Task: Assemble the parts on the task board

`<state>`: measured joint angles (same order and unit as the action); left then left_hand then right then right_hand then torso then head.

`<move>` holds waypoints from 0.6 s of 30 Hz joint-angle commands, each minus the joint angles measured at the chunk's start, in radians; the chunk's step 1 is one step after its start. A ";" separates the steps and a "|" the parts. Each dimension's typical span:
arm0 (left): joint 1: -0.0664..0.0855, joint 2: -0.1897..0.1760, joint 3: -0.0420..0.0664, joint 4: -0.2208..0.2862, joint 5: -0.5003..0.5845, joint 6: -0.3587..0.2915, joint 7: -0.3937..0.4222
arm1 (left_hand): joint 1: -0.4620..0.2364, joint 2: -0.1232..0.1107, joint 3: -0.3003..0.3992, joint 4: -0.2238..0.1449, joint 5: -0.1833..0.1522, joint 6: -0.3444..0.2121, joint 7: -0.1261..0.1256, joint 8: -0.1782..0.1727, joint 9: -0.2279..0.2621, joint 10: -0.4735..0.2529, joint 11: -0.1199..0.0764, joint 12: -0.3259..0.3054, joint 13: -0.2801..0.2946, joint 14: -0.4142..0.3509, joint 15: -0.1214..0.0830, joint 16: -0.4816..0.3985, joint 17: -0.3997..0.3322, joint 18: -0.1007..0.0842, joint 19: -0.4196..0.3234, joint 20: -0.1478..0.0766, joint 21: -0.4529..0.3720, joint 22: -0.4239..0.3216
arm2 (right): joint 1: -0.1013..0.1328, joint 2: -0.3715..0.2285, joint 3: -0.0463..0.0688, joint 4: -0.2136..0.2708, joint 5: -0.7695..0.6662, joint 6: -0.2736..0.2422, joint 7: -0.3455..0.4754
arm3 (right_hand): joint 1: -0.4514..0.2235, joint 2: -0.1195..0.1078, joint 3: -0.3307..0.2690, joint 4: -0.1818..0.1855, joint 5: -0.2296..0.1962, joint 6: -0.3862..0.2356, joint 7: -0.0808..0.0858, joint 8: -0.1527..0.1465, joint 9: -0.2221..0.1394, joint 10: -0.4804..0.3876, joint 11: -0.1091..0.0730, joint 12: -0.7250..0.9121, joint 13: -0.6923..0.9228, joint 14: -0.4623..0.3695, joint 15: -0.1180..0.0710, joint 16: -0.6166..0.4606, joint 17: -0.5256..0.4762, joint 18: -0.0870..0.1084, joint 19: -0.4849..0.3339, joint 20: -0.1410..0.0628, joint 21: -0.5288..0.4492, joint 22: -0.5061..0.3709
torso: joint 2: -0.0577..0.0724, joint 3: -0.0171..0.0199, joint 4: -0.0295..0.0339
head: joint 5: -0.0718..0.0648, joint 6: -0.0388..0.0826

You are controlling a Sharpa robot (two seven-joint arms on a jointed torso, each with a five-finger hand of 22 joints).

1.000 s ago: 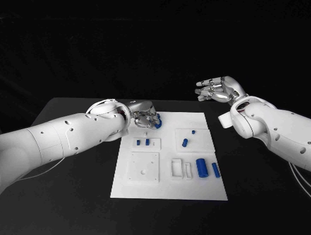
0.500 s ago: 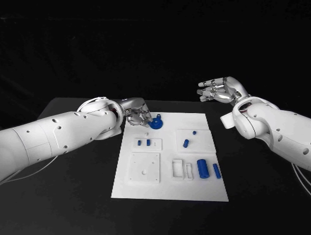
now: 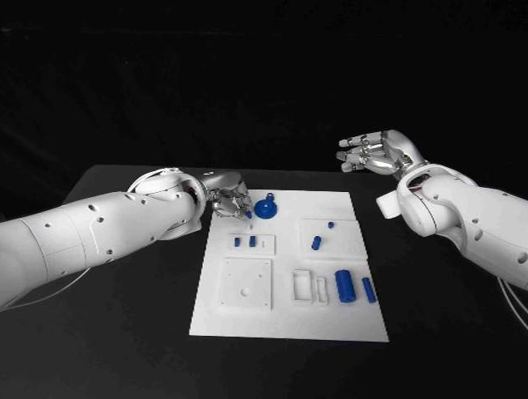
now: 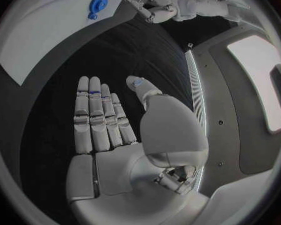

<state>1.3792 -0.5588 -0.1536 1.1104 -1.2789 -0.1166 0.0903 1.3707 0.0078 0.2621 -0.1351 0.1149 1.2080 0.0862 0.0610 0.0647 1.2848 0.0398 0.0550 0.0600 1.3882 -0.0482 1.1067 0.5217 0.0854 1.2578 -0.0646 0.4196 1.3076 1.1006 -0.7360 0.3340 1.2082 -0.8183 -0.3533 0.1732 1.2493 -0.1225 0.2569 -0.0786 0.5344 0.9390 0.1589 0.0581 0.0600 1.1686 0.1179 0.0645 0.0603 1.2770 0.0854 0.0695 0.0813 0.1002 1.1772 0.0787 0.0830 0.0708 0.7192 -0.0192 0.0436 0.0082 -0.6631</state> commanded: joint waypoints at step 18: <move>-0.009 0.013 -0.014 -0.019 -0.024 0.057 -0.008 | 0.001 0.002 -0.005 0.003 -0.005 0.001 -0.001 0.002 0.001 -0.003 0.000 0.003 -0.001 0.004 0.001 -0.008 0.001 0.009 0.007 -0.001 -0.007 0.020 | 0.000 -0.002 0.001 0.001 -0.002 0.010 0.010 | -0.012 0.000 0.000 -0.002 0.003 0.006 0.000 0.001 0.000 -0.008 -0.001 -0.003 -0.001 -0.009 0.000 -0.004 -0.001 0.009 -0.006 0.002 -0.001 -0.001 | -0.001 0.0003 0.0009 | 0.000 -0.001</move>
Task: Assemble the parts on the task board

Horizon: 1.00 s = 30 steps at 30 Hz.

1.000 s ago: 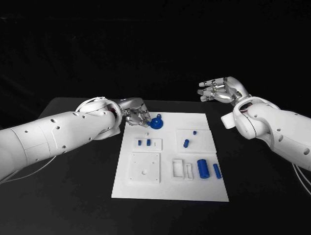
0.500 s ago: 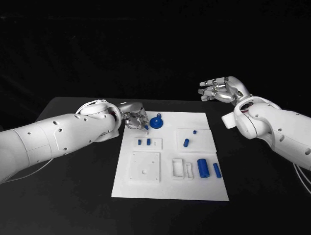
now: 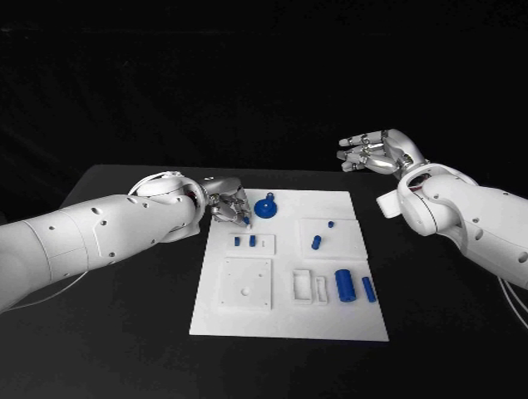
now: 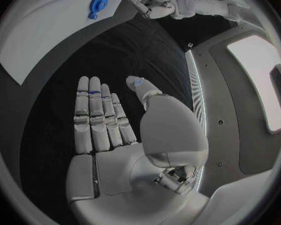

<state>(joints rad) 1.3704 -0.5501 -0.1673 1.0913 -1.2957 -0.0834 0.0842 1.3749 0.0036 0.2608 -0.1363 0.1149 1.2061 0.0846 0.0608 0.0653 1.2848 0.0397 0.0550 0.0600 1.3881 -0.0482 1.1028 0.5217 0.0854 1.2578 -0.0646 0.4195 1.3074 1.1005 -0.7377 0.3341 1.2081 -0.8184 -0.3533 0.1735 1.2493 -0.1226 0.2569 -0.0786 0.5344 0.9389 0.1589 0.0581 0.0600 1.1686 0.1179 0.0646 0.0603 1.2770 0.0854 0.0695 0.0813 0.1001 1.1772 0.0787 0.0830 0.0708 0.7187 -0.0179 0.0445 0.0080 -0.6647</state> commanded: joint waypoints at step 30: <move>-0.005 0.025 -0.016 -0.014 -0.046 0.056 -0.023 | 0.001 0.007 -0.004 0.003 -0.006 0.001 0.002 0.002 0.001 -0.005 0.001 0.003 -0.001 0.002 0.001 -0.004 0.002 0.009 0.008 -0.001 -0.009 0.020 | 0.000 0.003 0.000 0.000 -0.002 0.012 0.011 | -0.014 0.000 0.002 -0.004 0.004 0.010 0.000 0.002 0.000 -0.009 -0.001 -0.003 -0.001 -0.009 0.000 -0.004 -0.001 0.009 -0.007 0.002 -0.001 -0.002 | 0.000 0.0002 -0.0015 | -0.001 -0.003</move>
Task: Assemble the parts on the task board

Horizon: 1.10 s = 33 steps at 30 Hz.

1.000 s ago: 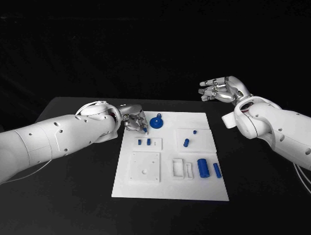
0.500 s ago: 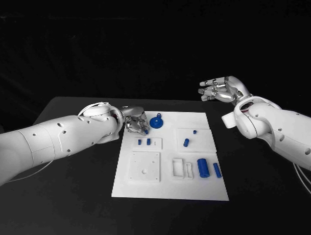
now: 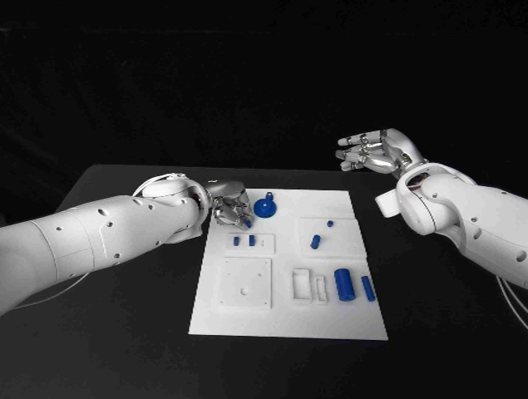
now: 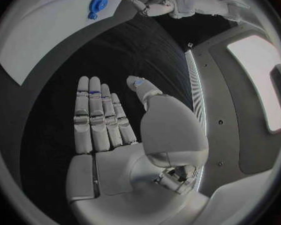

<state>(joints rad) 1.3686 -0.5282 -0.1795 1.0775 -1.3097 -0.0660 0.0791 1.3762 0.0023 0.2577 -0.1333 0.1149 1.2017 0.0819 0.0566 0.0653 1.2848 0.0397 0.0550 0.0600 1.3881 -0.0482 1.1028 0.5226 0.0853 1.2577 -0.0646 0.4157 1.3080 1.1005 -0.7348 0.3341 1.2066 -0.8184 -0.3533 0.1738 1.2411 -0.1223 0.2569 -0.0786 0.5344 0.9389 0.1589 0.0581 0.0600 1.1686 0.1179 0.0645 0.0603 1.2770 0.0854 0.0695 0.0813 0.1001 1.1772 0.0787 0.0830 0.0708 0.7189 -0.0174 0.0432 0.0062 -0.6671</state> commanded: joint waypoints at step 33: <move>-0.004 0.008 -0.028 -0.014 -0.043 0.007 -0.008 | 0.002 -0.042 0.045 -0.018 -0.019 -0.254 -0.012 0.002 -0.006 0.002 -0.002 0.003 -0.001 0.001 0.000 -0.011 -0.002 0.010 0.005 -0.001 0.001 0.020 | -0.001 0.002 0.001 -0.001 0.002 0.022 0.005 | -0.007 -0.001 0.001 -0.006 0.002 0.006 0.001 0.001 0.000 -0.011 0.000 -0.003 -0.001 -0.010 0.000 -0.004 -0.001 0.008 -0.008 0.002 -0.002 -0.002 | 0.000 -0.0001 0.0000 | -0.001 -0.005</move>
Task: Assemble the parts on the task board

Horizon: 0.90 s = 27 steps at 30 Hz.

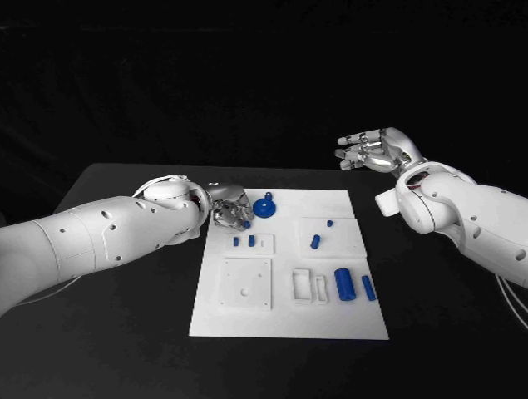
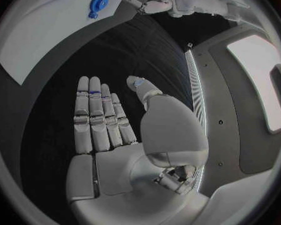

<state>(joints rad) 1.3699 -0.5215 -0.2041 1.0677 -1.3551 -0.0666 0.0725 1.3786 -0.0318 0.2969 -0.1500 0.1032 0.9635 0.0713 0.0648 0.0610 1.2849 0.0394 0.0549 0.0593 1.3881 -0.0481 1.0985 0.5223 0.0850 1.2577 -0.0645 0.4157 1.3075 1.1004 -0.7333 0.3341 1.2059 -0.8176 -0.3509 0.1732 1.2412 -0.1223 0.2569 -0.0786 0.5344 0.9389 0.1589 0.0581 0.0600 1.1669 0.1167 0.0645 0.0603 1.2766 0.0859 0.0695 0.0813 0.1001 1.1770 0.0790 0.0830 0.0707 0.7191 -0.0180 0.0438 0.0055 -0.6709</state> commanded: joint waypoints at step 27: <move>0.000 -0.096 0.042 -0.042 0.498 -0.240 0.048 | 0.011 -0.012 0.050 -0.017 0.016 0.172 0.037 0.004 0.007 0.006 0.008 0.003 0.000 -0.027 0.005 -0.183 -0.074 0.014 -0.053 0.005 -0.048 0.008 | -0.005 -0.006 -0.001 0.005 -0.602 0.194 -0.200 | 0.016 0.021 0.102 -0.148 -0.148 0.209 -0.049 0.004 0.005 0.079 -0.058 -0.009 -0.003 0.214 -0.130 0.491 0.409 0.026 0.301 -0.146 0.366 0.229 | -0.001 -0.0024 0.0011 | -0.069 0.019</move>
<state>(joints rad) 1.3682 -0.6145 -0.1642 1.0238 -1.0868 -0.1906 0.0755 1.3981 -0.0441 0.3475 -0.1705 0.1158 1.1306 0.1070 0.0725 0.0680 1.2834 0.0487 0.0549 0.0599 1.3544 -0.0423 0.9194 0.4495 0.0845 1.1989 -0.0595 0.3696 1.3074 1.0973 -0.7404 0.3338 1.2059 -1.1789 -0.2172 0.0613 1.2645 -0.1008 0.3528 -0.2242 0.3898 1.1435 0.1100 0.0670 0.0654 1.2421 0.0589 0.0581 0.0582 1.4679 -0.0379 0.5465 0.4772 0.1228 1.4674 -0.0605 0.4392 0.2922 0.7182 -0.0185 0.0445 -0.0580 -0.6549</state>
